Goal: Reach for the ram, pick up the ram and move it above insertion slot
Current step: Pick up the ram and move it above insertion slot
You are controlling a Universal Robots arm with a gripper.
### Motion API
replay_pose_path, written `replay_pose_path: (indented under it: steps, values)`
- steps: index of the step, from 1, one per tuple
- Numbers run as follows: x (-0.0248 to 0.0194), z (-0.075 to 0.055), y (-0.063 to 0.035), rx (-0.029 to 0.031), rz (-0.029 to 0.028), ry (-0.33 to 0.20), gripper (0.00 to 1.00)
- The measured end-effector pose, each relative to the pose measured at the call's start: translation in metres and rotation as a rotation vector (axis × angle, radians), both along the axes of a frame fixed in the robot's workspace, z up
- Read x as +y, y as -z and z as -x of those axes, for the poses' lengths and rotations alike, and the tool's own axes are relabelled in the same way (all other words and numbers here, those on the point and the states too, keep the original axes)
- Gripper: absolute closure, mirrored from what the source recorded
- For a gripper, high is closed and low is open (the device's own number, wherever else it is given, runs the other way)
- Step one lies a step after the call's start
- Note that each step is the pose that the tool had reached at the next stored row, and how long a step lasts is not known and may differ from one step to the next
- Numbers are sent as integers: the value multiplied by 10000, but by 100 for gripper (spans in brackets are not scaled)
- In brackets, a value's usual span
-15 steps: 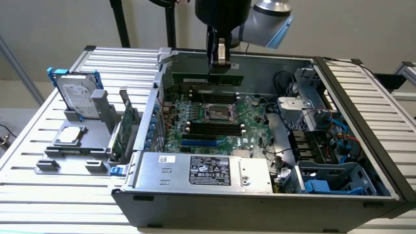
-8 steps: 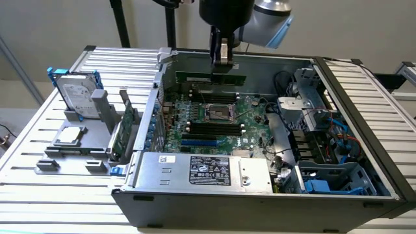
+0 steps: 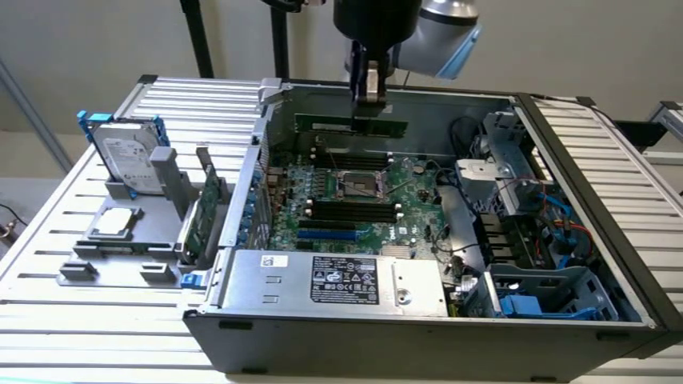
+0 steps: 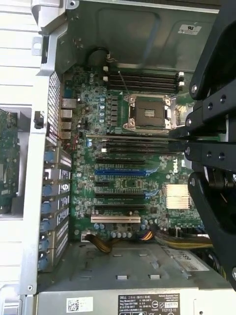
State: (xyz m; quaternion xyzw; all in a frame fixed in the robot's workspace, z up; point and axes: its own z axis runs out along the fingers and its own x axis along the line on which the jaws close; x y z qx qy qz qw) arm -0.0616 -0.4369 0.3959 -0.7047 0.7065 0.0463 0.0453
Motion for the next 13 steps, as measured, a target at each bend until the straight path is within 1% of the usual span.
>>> replay_pose_path:
  steps: [11, 13]
  values:
    - [162, -94, 42, 0, 13, 206, 87]
    - [172, -99, 43, 0, 19, 214, 87]
